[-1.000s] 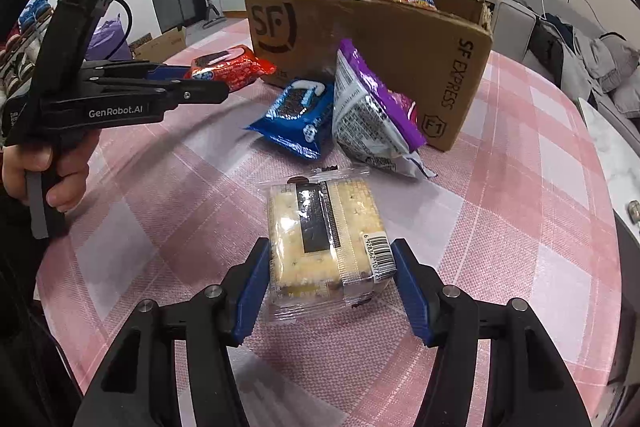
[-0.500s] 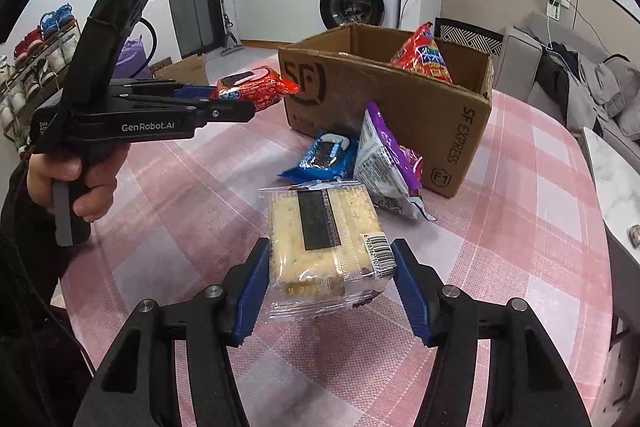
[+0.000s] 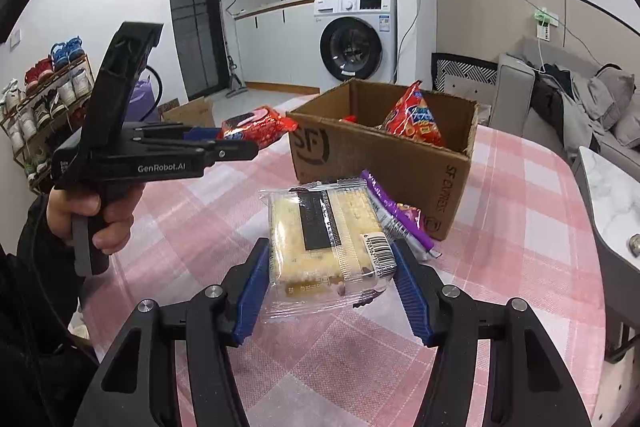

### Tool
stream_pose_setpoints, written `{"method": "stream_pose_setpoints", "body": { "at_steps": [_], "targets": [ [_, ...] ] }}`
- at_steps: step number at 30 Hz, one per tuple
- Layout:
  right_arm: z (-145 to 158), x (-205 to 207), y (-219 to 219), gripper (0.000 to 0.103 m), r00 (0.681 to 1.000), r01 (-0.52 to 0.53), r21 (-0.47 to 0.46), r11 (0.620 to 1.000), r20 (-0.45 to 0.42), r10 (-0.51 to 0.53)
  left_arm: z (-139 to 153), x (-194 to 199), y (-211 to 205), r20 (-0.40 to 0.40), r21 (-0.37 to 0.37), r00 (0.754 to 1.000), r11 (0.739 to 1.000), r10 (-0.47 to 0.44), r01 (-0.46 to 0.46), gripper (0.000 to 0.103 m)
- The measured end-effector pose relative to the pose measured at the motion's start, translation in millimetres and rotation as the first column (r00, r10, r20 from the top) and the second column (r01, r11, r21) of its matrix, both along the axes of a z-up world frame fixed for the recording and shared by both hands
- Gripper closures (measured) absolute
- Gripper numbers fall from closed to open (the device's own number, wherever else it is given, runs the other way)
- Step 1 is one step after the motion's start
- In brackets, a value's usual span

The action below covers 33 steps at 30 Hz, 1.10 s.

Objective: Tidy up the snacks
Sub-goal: 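Lift both held packs and carry them over the box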

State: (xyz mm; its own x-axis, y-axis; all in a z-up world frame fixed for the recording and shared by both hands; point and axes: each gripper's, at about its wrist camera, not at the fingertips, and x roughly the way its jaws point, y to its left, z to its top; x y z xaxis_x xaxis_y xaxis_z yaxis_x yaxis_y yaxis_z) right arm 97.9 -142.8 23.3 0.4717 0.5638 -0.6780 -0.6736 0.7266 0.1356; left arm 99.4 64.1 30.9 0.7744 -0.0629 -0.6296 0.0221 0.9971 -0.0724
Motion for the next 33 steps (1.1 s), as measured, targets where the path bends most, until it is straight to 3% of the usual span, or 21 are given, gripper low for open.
{"method": "stream_pose_setpoints", "body": {
  "at_steps": [16, 33],
  "targets": [
    [32.6, 20.0, -30.7, 0.042, 0.977, 0.199, 0.099, 0.975, 0.055, -0.205, 22.1, -1.7, -5.3, 0.048, 0.013, 0.999, 1.0, 0.013, -0.014, 0.066],
    [51.7, 71.0, -10.8, 0.042, 0.946, 0.303, 0.097, 0.948, 0.087, -0.311, 44.6, 39.5, -7.3, 0.081, -0.004, 0.995, 0.999, 0.053, -0.053, 0.066]
  ]
}}
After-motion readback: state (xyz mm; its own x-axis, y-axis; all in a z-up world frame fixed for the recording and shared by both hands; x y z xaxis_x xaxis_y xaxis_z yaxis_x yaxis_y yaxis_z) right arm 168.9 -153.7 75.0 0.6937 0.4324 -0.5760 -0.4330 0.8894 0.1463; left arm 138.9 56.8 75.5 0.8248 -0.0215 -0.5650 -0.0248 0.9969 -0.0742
